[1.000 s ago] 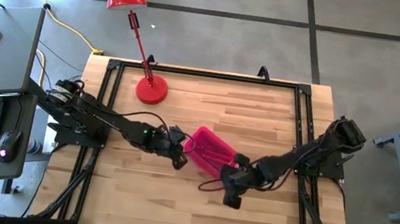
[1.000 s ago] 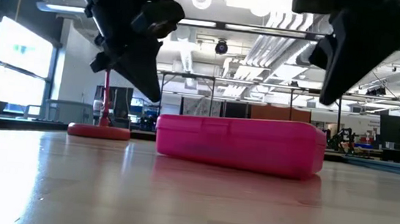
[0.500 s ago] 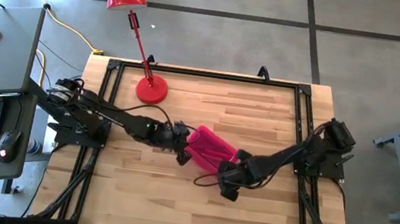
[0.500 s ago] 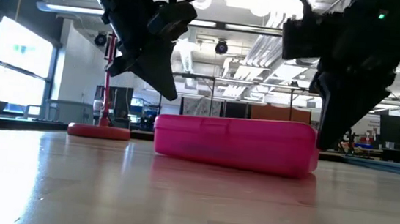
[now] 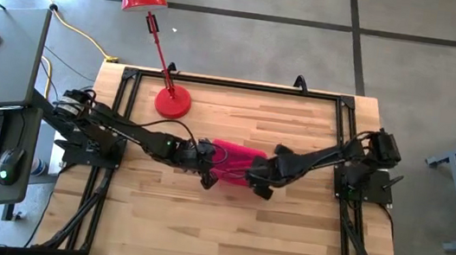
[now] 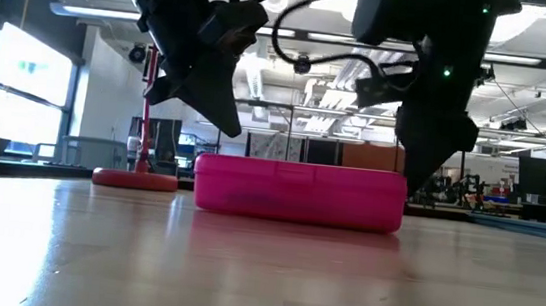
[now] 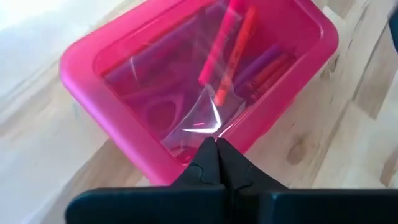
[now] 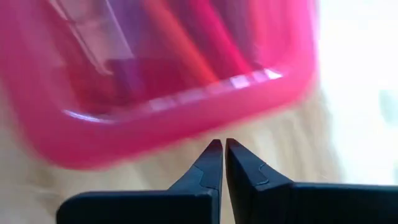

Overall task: Pick & place school supplies into a supply box
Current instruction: Return to Home Position

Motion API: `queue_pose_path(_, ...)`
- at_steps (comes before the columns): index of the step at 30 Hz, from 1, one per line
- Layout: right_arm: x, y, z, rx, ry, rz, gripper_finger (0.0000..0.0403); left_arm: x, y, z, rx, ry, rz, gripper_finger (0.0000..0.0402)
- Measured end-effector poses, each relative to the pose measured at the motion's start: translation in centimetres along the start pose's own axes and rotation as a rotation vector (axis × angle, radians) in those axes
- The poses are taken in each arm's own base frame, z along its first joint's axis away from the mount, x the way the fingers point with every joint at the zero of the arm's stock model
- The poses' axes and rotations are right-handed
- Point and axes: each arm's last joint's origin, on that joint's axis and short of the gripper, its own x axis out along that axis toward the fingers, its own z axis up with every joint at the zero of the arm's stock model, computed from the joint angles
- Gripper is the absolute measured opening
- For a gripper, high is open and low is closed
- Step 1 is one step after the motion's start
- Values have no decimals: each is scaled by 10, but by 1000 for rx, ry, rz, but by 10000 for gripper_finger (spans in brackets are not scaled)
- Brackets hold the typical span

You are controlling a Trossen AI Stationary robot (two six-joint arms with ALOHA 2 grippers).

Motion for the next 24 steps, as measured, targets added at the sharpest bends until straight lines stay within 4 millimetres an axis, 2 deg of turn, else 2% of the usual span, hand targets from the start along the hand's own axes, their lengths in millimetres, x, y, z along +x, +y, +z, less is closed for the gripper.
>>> queue_pose_path(3,-4,-9,-6,-7,42,-69,0,-9,2,2,17,-9,-1,10)
queue_pose_path(6,-22,-18,-16,-17,44,-122,0,-33,8,8,37,-20,44,21)
queue_pose_path(10,-60,-36,-32,-13,-38,-186,0,-90,23,24,69,-61,163,52)
queue_pose_path(15,-114,-69,-57,13,-267,-199,0,-171,49,30,172,-171,232,64)
queue_pose_path(18,-141,-88,-71,77,-420,-135,0,-210,70,24,217,-237,187,65)
queue_pose_path(20,-150,-98,-81,91,-512,-62,0,-232,88,13,246,-285,121,66)
queue_pose_path(22,-150,-102,-91,76,-606,31,0,-243,107,-2,275,-312,49,66)
queue_pose_path(24,-144,-102,-98,62,-724,137,0,-243,121,-18,260,-354,-66,66)
